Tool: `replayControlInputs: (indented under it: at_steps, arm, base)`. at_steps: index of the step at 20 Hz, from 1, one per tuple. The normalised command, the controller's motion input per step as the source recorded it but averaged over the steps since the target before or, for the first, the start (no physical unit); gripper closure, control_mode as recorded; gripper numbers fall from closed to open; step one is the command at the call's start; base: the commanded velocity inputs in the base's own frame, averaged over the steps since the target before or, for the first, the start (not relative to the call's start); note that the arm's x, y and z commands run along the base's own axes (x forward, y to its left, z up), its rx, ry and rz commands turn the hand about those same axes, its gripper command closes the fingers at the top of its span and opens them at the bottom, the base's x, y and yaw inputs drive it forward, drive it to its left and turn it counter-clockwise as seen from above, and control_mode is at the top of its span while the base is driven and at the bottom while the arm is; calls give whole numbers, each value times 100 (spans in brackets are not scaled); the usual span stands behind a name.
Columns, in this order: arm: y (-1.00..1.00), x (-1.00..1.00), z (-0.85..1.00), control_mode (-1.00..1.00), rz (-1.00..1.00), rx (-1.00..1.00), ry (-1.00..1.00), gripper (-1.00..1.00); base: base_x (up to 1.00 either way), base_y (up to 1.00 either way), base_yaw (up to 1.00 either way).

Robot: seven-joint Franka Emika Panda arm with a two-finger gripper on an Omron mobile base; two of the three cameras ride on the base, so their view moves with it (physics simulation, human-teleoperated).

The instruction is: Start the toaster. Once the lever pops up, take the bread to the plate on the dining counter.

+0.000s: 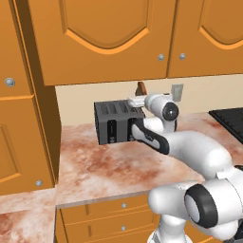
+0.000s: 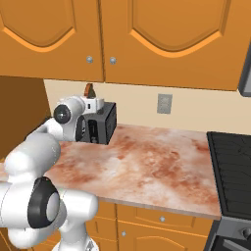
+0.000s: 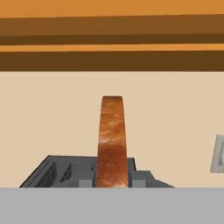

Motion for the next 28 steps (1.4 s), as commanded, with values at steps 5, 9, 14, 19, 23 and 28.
replayControlInputs:
  at_steps: [5, 9, 14, 19, 23, 28]
  arm:
    - [-2, -69, 5, -100, 0, 0, 0, 100]
    - [0, -61, 34, -100, 0, 0, 8, 100]
    - [0, -65, 54, -100, 0, -2, 17, 100]
    - [-7, -84, 50, -100, -1, -1, 20, 100]
    - [-17, -88, 45, -100, -1, 0, 19, 100]
    - [-23, -84, 29, -100, -4, 0, 20, 100]
  base:
    - [0, 0, 0]
    - [0, 0, 0]
    - [0, 0, 0]
    - [0, 0, 0]
    - [0, 0, 0]
    - [0, 0, 0]
